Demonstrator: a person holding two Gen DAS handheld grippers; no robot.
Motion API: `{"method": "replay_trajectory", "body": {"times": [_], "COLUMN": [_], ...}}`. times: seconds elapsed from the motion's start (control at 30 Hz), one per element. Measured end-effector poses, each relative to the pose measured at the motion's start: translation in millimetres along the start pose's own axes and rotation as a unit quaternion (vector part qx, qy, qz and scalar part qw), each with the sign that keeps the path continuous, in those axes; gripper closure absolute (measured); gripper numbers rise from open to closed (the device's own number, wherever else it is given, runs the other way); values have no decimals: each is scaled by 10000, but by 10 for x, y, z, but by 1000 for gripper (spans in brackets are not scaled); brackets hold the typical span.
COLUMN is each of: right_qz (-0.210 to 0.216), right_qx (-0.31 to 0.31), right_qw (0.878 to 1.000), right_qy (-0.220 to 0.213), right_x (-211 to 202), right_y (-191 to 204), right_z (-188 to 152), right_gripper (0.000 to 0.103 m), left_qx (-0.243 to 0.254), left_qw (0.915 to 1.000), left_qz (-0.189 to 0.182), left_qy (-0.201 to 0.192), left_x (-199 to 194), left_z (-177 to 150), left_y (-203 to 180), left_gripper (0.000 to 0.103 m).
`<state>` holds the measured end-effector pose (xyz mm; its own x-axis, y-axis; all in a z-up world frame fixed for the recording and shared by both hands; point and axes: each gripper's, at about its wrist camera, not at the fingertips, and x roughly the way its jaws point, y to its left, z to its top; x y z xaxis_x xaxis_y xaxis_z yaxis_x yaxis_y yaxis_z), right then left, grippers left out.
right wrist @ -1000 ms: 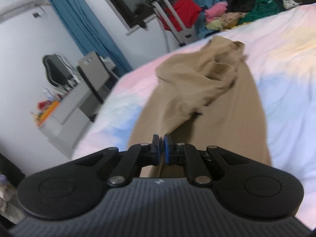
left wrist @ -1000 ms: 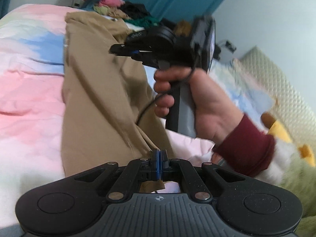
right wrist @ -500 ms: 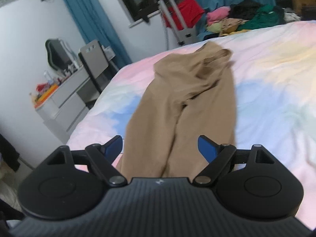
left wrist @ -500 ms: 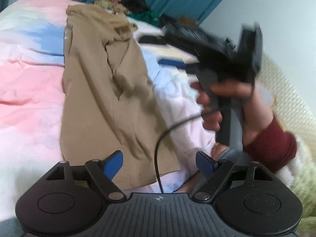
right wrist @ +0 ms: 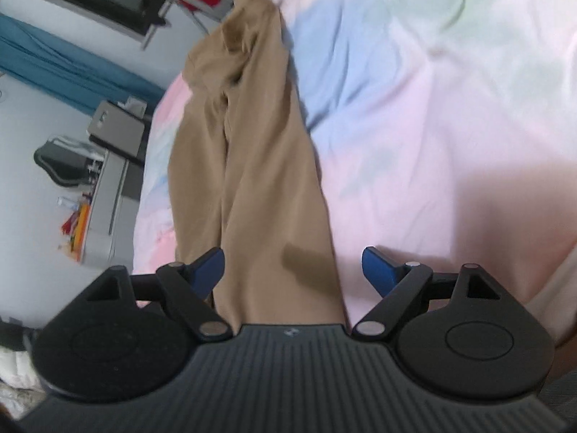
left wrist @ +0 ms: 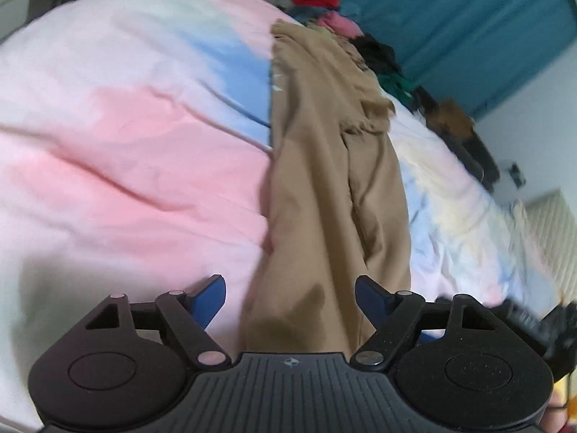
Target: Fold clothes
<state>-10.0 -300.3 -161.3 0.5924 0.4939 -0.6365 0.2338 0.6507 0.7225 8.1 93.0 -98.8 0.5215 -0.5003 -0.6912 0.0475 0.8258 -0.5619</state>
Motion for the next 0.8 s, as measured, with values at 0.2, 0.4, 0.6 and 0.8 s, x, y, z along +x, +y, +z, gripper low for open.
{"method": "replay_trajectory", "body": {"times": [0.2,0.4,0.6,0.8], "right_qz": [69,234,90,-80], "right_qx": [-71,51,-337,-595], "right_qw": [9995,9974,9894,9937], "right_qy": [289,680,1407,944], "right_x": [111,83,165,-45], "right_y": [70,92,262,401], "right_z": [-89,-341,-620,-592], "right_gripper": [31,47,65,92], "left_qx": [-804,-1093,-417,-278], "left_qw": [9944,9831,9881,9911], "left_qz": [-579,-1108,-758,-914], "left_qy": [357,959,1275,924], "left_x": [145,241,318,170], "left_z": [-34,-158,-267,-275], "left_y": [228,288,40,-48], "left_gripper": [27,35,68,96]}}
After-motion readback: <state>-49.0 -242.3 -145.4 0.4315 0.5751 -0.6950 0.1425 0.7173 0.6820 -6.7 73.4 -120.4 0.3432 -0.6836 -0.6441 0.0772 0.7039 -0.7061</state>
